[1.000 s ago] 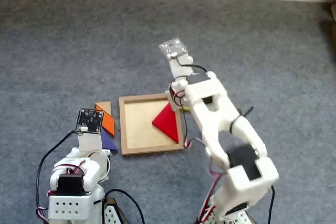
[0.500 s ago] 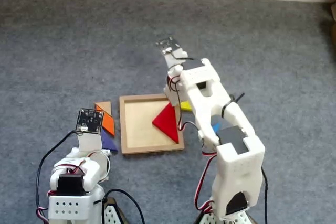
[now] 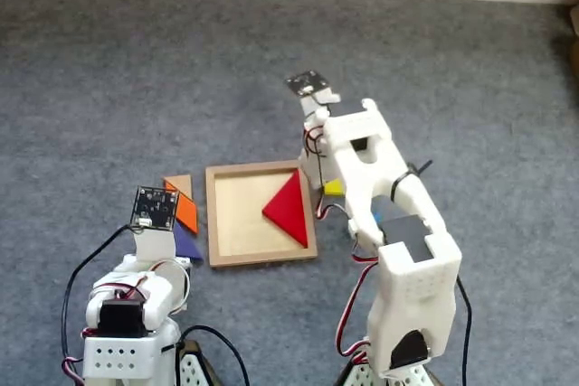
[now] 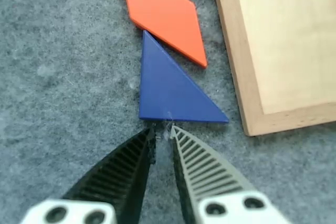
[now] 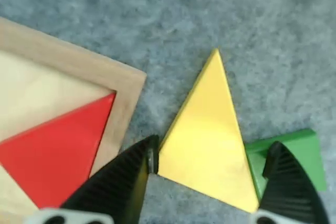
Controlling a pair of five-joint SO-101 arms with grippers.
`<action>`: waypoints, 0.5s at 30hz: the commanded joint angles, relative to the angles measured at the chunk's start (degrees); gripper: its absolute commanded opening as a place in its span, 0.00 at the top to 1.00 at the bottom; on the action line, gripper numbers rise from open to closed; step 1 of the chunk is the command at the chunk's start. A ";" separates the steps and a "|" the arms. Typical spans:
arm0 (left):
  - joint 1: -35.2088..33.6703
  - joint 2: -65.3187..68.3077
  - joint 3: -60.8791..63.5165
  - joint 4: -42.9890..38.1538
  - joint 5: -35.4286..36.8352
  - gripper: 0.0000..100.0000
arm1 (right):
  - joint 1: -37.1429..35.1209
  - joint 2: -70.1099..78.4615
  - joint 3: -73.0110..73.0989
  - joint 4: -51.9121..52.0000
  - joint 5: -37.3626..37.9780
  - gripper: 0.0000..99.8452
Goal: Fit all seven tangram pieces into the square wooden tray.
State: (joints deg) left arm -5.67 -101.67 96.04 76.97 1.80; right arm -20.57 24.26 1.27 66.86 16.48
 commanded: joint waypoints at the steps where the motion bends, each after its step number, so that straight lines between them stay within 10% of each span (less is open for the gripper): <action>1: 0.04 -2.68 1.19 0.18 0.26 0.93 | 1.27 0.04 0.04 1.19 0.53 0.78; 15: 0.04 -2.68 1.19 0.18 0.26 0.93 | 1.27 -0.04 -0.04 6.46 0.53 0.90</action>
State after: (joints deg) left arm -5.67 -101.67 96.04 76.97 1.80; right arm -19.52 24.26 2.07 72.04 16.48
